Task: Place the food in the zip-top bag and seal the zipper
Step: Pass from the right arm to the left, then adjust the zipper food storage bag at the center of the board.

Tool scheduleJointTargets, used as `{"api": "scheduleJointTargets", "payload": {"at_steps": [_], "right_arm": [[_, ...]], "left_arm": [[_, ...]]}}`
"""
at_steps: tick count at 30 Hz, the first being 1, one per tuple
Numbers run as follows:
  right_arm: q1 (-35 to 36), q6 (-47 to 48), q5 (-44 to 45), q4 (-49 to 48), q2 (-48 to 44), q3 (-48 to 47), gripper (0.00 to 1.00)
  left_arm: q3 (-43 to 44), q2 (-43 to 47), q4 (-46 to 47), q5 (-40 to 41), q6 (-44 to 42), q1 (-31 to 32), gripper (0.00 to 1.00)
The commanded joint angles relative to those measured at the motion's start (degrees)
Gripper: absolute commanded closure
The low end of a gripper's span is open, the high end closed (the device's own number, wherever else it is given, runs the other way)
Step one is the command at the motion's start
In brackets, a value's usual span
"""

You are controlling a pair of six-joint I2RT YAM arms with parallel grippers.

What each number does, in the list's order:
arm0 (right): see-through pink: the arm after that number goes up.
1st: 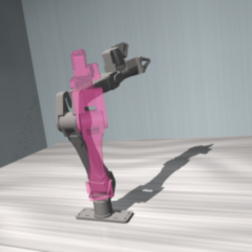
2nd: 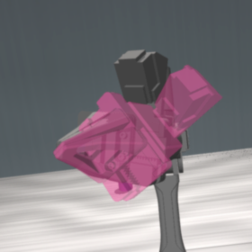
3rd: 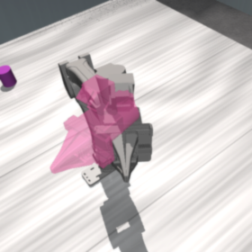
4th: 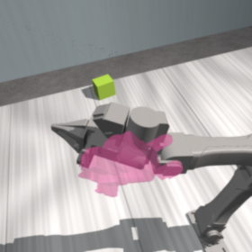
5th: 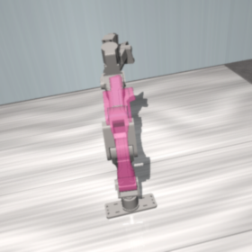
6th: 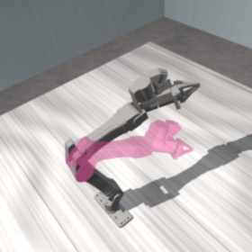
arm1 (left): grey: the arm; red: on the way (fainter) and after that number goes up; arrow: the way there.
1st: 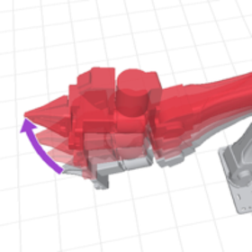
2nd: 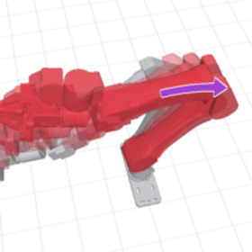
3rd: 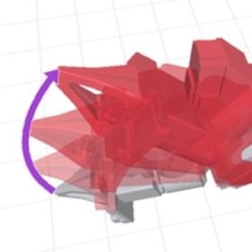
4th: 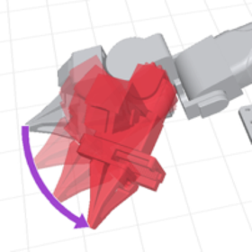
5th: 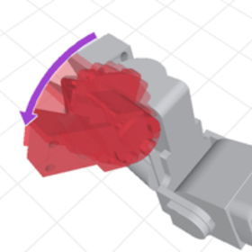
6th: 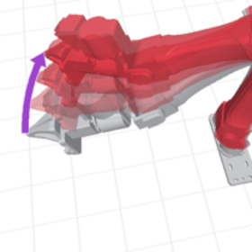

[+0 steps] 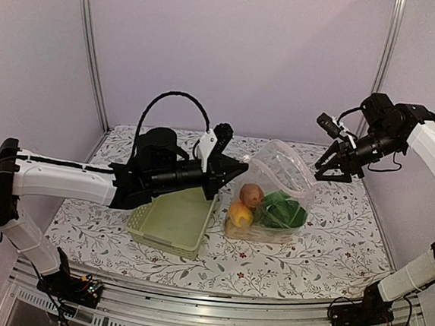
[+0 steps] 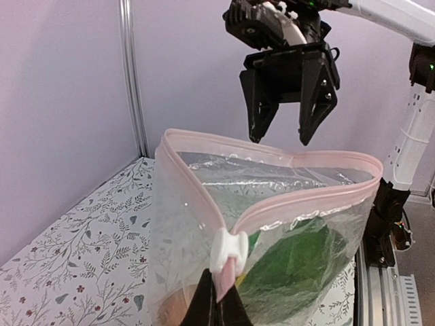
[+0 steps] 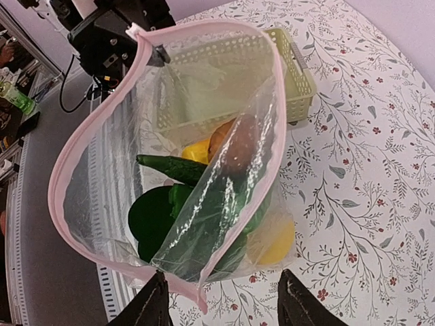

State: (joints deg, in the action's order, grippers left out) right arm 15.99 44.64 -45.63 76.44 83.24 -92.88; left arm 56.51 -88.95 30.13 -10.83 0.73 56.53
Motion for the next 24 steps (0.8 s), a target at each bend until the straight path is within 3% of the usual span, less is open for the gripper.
{"api": "scheduleJointTargets", "payload": {"at_steps": [1, 6, 15, 24], "right_arm": [[-0.1, 9.8, -2.0, 3.4, -4.1, 7.1, 0.46], [-0.1, 12.8, -1.1, 3.3, -5.2, 11.3, 0.46], [-0.1, 10.8, -4.0, -1.9, -1.7, 10.6, 0.52], [-0.2, 13.4, -7.6, 0.3, -0.4, 7.4, 0.96]], "left_arm": [[-0.6, 1.7, -1.4, 2.0, 0.6, -1.2, 1.00], [-0.9, 2.0, -1.3, 2.3, 0.4, -1.4, 1.00], [-1.4, 2.4, -1.1, 2.3, 0.6, -1.5, 1.00], [-0.9, 1.8, -1.8, 2.4, 0.5, -1.9, 1.00]]}}
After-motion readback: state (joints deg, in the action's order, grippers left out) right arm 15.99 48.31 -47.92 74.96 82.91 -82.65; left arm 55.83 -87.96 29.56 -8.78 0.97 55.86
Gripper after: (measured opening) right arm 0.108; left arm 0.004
